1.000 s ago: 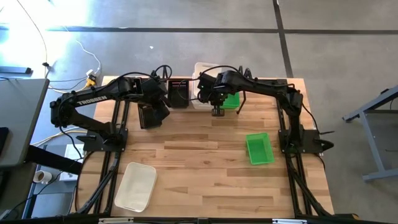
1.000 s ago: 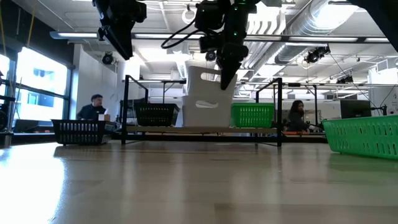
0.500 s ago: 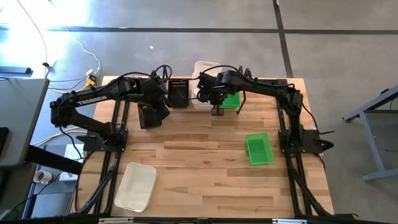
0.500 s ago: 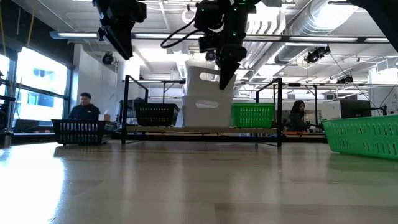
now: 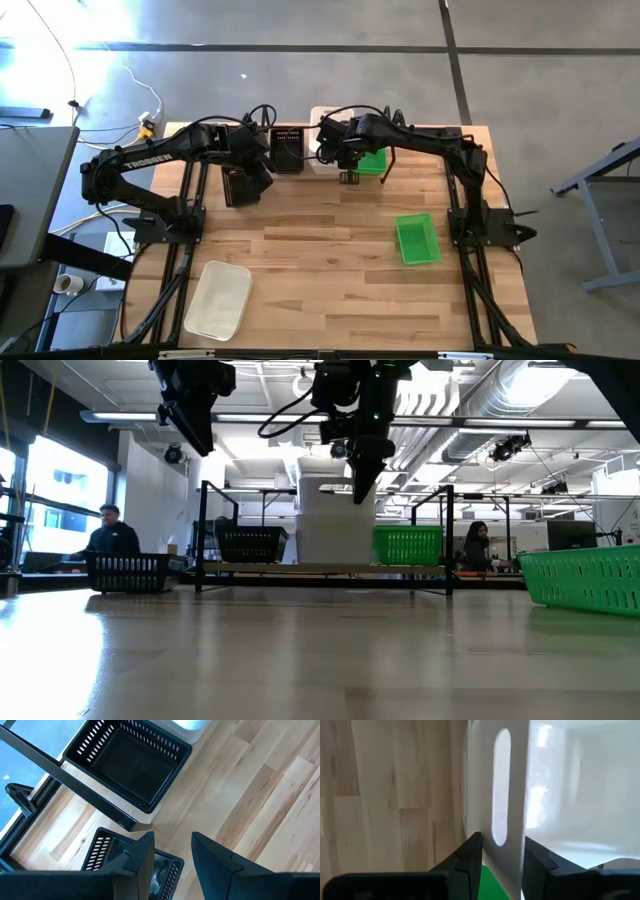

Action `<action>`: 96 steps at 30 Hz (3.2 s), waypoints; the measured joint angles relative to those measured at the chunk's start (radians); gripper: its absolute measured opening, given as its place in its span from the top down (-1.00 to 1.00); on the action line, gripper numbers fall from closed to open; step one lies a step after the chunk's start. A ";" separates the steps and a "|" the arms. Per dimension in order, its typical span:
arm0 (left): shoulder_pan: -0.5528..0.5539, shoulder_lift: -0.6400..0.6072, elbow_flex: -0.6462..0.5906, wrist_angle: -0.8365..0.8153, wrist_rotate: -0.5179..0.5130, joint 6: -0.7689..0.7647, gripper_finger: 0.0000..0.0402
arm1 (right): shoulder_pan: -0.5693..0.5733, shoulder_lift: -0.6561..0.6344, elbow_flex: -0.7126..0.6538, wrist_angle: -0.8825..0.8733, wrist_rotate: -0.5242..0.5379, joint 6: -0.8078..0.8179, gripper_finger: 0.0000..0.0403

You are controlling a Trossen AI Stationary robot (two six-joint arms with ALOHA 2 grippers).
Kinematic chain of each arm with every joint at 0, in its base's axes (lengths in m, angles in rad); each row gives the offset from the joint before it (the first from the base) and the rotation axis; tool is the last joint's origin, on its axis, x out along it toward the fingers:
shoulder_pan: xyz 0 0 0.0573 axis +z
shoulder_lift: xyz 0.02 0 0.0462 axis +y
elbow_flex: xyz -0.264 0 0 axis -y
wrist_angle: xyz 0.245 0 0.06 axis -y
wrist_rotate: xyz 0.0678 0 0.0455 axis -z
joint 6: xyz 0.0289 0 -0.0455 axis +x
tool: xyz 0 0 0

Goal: Stack baskets on shelf by color
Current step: Stack the top white bin on top of the other white bin on the shelf, then stack the black basket on top of the other black baskets on the shelf

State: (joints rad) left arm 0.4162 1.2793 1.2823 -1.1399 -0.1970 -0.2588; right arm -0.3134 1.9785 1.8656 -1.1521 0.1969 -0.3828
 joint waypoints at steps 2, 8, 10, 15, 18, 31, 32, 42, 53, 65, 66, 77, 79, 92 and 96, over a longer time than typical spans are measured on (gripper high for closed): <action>0.000 0.000 0.000 0.000 0.000 0.000 0.40 | 0.000 0.000 0.015 -0.021 0.000 0.002 0.52; 0.000 0.000 0.000 0.000 0.000 0.019 0.40 | 0.014 -0.004 0.090 -0.051 0.002 0.008 0.52; 0.000 0.000 0.000 0.000 0.000 0.026 0.40 | 0.020 -0.005 0.118 -0.062 0.001 0.014 0.52; 0.000 0.000 0.000 0.000 0.000 0.027 0.40 | 0.017 -0.006 0.151 -0.048 -0.007 0.052 0.52; 0.000 0.000 0.000 0.000 0.000 0.027 0.40 | 0.005 -0.005 0.151 -0.044 -0.017 0.093 0.52; -0.024 0.000 0.000 -0.098 0.010 0.079 0.40 | -0.005 0.044 0.148 -0.051 -0.099 0.271 0.52; -0.034 -0.001 0.000 -0.109 0.010 0.079 0.40 | 0.001 0.044 0.148 -0.055 -0.093 0.285 0.52; -0.169 -0.092 0.000 -0.154 0.049 0.068 0.40 | 0.071 0.028 0.301 -0.272 -0.048 0.547 0.52; -0.349 -0.212 0.000 -0.208 0.165 -0.044 0.40 | 0.231 0.028 0.422 -0.332 -0.010 0.753 0.52; -0.576 -0.241 -0.035 -0.197 0.061 -0.168 0.40 | 0.358 0.028 0.422 -0.333 0.004 0.862 0.52; -0.581 -0.240 -0.057 -0.197 0.045 -0.168 0.40 | 0.367 0.028 0.422 -0.333 0.004 0.856 0.52; -0.583 -0.301 -0.323 -0.055 -0.075 -0.115 0.40 | 0.425 0.028 0.422 -0.333 0.042 0.802 0.52; -0.572 -0.306 -0.354 -0.043 -0.103 -0.114 0.40 | 0.428 0.028 0.422 -0.333 0.059 0.801 0.52; -0.426 -0.289 -0.510 0.112 -0.076 -0.044 0.19 | 0.419 0.028 0.423 -0.331 0.144 0.714 0.52; -0.363 -0.289 -0.527 0.140 -0.071 -0.008 0.19 | 0.393 0.028 0.423 -0.329 0.148 0.727 0.52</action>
State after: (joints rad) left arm 0.0530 0.9901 0.7550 -1.0003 -0.2681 -0.2665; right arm 0.0795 2.0068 2.2883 -1.4815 0.3448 0.3440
